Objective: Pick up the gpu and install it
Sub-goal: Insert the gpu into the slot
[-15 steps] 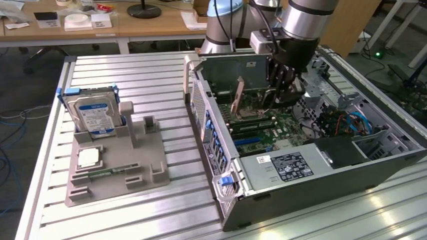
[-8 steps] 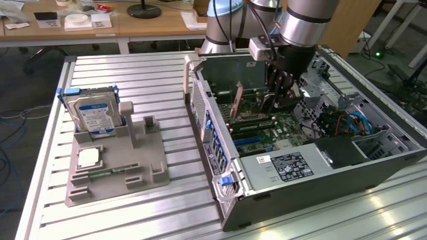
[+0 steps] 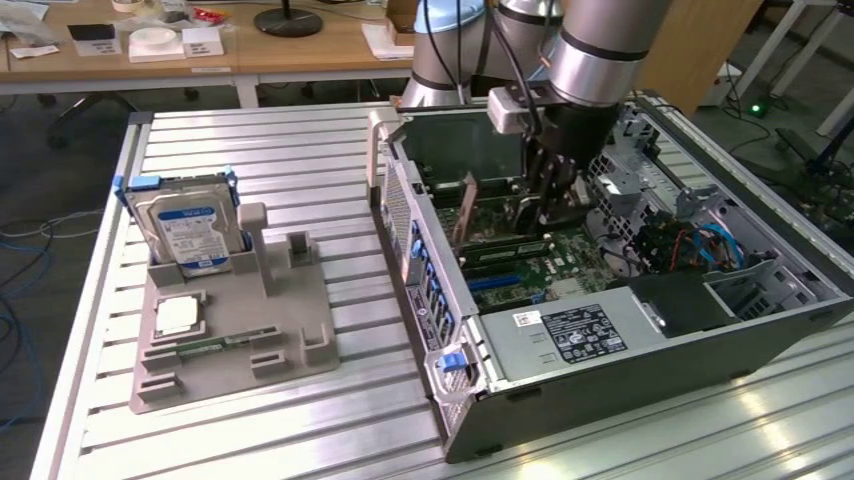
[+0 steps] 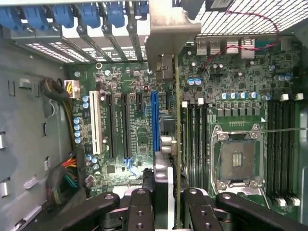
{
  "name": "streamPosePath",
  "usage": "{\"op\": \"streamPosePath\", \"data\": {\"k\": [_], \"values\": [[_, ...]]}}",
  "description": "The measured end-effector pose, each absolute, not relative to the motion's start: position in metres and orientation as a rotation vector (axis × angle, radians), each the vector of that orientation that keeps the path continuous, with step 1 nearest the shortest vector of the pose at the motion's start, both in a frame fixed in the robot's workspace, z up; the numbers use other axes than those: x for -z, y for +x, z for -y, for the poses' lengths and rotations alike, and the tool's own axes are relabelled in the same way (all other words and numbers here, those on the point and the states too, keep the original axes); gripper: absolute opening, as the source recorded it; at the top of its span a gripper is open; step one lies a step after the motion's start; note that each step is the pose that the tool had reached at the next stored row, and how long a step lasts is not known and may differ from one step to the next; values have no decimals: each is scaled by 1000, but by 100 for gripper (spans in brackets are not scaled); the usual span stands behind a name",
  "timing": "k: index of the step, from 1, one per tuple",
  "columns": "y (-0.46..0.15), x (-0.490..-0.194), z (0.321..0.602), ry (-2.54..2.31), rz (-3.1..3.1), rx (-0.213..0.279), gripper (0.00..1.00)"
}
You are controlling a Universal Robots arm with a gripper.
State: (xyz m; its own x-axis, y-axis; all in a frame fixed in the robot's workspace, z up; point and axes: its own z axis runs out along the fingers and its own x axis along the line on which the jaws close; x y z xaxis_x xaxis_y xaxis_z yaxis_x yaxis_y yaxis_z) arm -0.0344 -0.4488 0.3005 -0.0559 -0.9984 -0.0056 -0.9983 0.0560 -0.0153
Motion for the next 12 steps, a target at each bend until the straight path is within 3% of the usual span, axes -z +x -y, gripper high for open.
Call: {"op": "streamPosePath", "data": {"k": [12], "values": [[-38, -292, 454, -2149, -2270, 11, 28]]}}
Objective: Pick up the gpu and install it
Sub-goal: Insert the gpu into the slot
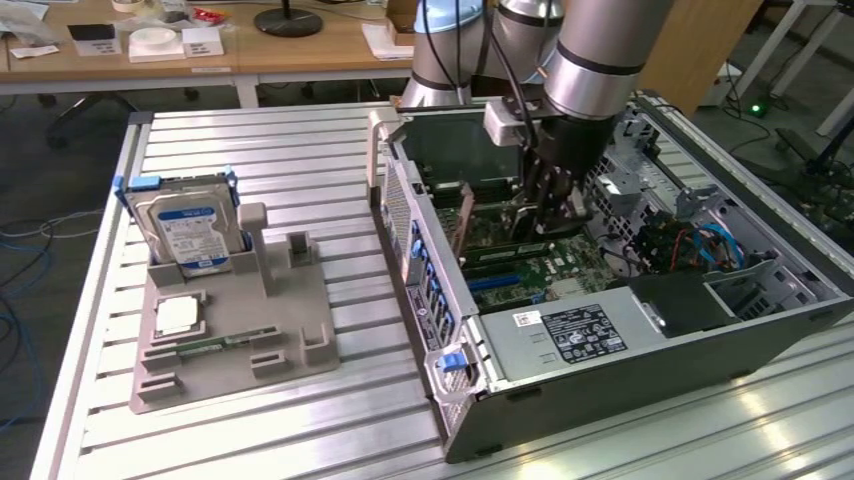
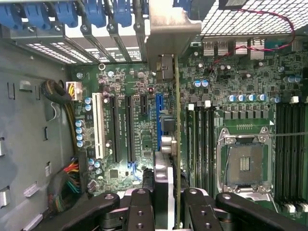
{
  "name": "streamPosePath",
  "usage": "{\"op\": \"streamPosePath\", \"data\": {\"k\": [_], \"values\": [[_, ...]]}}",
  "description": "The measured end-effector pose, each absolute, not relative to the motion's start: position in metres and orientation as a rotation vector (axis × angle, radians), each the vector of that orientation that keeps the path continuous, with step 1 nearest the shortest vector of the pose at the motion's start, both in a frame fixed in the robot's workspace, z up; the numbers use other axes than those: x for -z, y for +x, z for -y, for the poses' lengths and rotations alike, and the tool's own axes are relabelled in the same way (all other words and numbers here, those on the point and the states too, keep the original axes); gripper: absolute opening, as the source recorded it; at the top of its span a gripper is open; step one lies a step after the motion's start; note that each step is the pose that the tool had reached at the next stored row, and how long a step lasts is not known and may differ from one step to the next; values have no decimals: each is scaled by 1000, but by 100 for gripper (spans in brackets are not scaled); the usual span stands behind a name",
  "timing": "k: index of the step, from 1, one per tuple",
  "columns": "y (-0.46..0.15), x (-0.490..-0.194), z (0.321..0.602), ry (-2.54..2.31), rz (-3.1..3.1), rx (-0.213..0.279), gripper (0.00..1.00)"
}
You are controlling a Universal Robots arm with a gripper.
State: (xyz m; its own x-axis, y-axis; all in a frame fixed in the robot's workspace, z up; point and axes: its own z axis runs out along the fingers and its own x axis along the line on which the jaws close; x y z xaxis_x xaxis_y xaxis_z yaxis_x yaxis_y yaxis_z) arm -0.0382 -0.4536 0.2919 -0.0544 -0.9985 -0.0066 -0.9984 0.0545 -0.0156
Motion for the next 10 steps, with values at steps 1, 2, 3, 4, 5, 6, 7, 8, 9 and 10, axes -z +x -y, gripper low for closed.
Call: {"op": "streamPosePath", "data": {"k": [1, 2, 3, 4, 5, 6, 7, 8, 9, 10], "values": [[-38, -291, 454, -2150, -2270, 11, 28], [-38, -289, 454, -2150, -2269, 11, 28], [-39, -287, 454, -2151, -2268, 11, 28], [-39, -285, 454, -2152, -2267, 11, 28], [-39, -283, 454, -2153, -2266, 11, 28], [-40, -281, 454, -2154, -2264, 10, 28], [-41, -280, 454, -2156, -2261, 8, 28], [-42, -279, 454, -2160, -2256, 8, 28], [-42, -278, 454, -2166, -2251, 8, 28], [-42, -277, 455, -2171, -2246, 7, 28]]}}
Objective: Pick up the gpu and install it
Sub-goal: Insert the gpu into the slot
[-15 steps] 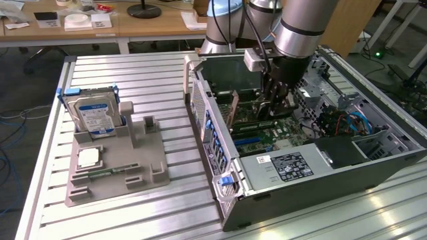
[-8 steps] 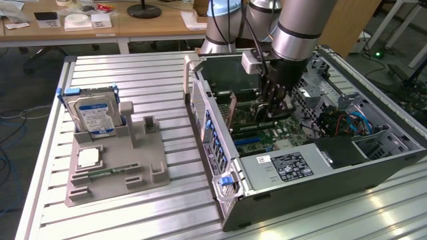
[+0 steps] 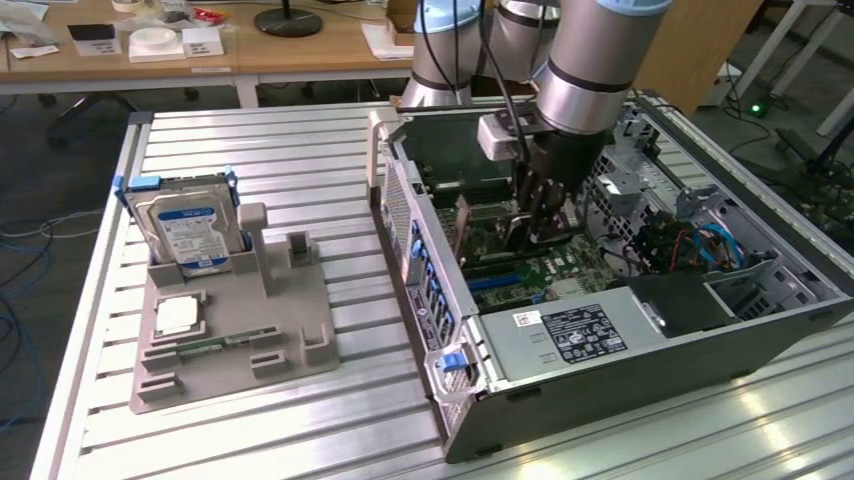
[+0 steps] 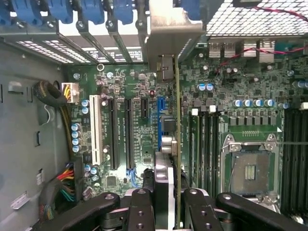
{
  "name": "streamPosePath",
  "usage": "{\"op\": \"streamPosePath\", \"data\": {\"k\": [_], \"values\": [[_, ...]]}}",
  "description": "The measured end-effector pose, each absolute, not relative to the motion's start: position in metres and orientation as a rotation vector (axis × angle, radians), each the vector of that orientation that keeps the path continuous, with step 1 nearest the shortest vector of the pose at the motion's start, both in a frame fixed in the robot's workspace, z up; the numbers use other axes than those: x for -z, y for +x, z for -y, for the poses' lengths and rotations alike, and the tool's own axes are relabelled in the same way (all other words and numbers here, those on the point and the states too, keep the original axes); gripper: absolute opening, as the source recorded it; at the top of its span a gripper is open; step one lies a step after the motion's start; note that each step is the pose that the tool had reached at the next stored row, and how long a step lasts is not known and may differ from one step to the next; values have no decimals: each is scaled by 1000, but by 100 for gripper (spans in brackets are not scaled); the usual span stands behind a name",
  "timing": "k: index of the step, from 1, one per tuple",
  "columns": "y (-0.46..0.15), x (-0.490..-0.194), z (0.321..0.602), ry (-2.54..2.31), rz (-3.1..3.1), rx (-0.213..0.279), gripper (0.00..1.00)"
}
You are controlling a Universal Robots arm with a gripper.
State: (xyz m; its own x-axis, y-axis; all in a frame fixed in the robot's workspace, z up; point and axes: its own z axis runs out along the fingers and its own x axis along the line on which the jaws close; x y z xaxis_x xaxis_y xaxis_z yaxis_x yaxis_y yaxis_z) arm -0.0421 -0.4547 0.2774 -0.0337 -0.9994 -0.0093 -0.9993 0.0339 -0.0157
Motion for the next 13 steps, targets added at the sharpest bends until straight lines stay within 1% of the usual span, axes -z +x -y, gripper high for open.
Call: {"op": "streamPosePath", "data": {"k": [5, 13], "values": [[-43, -274, 457, -2178, -2239, 7, 28], [-49, -260, 457, -2178, -2239, 7, 28]]}}
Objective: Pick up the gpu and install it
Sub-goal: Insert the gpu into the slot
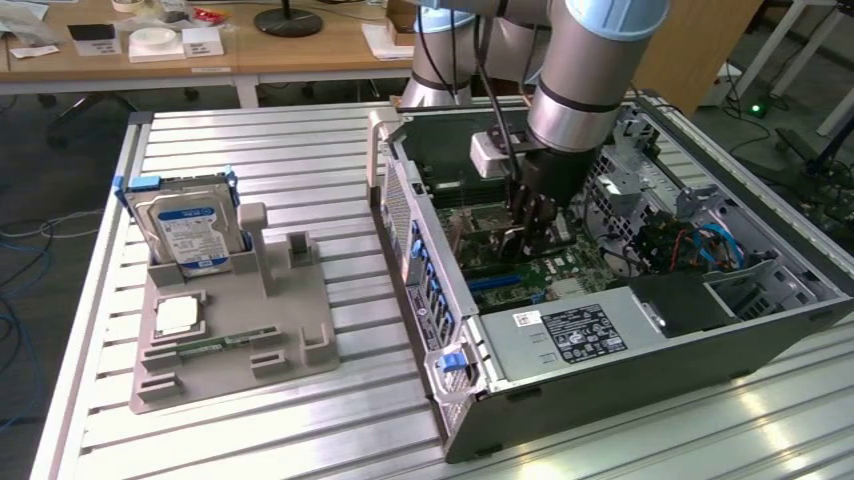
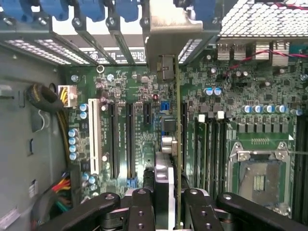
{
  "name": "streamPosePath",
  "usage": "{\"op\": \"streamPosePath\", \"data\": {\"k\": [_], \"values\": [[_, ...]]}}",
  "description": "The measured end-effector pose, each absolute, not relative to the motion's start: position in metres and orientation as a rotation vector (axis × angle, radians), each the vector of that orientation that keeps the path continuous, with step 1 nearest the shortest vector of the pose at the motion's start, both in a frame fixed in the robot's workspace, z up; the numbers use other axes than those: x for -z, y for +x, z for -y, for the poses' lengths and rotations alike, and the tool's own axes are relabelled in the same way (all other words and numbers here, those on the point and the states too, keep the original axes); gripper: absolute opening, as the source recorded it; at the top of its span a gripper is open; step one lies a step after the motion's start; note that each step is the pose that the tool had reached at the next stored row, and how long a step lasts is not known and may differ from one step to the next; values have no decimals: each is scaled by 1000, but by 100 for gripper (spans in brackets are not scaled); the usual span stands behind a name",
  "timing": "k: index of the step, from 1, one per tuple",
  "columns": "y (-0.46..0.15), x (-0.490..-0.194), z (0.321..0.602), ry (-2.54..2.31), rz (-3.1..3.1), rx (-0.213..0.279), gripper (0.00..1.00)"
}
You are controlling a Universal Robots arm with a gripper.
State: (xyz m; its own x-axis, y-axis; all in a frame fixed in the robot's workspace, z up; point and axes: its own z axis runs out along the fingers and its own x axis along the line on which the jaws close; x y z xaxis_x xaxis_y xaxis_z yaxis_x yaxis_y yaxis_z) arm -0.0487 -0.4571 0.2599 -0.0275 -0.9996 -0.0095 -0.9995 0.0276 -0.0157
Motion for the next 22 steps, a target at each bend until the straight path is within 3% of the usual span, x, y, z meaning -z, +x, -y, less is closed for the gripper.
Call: {"op": "streamPosePath", "data": {"k": [22], "values": [[-55, -236, 459, -2178, -2240, 7, 28]]}}
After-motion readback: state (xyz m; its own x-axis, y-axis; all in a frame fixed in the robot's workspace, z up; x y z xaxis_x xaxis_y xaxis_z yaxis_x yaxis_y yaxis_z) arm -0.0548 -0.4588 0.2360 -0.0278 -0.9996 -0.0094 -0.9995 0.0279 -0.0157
